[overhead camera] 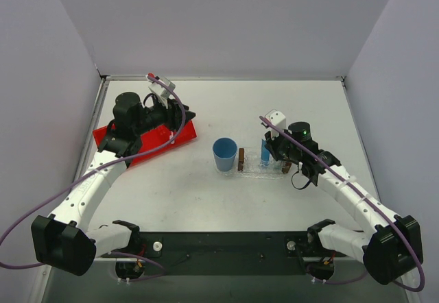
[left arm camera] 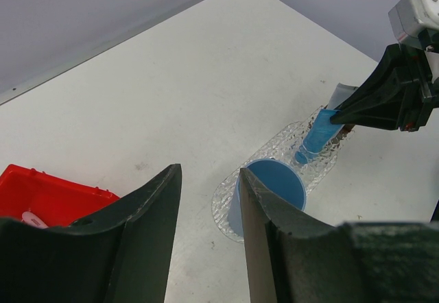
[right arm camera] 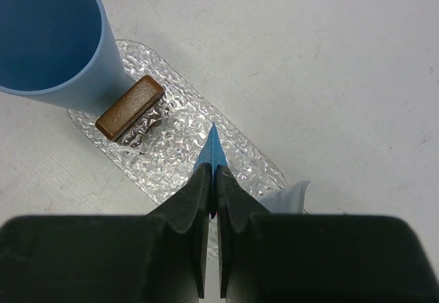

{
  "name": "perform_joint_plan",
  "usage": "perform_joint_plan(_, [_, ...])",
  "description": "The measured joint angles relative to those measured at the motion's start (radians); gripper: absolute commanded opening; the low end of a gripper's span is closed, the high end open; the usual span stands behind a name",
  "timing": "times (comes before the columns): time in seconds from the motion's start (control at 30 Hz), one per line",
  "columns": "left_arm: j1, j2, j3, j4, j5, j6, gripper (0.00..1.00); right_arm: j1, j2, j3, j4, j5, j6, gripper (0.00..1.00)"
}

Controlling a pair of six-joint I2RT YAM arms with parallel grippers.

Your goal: Prepare toiletry sets of a toothbrush and toothpaste on the tray

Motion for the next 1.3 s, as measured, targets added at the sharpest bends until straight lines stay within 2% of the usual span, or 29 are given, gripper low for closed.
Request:
perform_joint_plan(1.13, [0.000, 0.000, 0.000, 0.000, 0.006, 0.001, 0.49, -0.016, 0.002, -0.007, 0.019, 0.003, 0.048, 0.00])
perform_joint_plan(1.3, [0.000, 0.000, 0.000, 0.000, 0.007, 0.001, 0.49, -0.020, 0.004, -0.007, 0.022, -0.005, 0.049, 0.10])
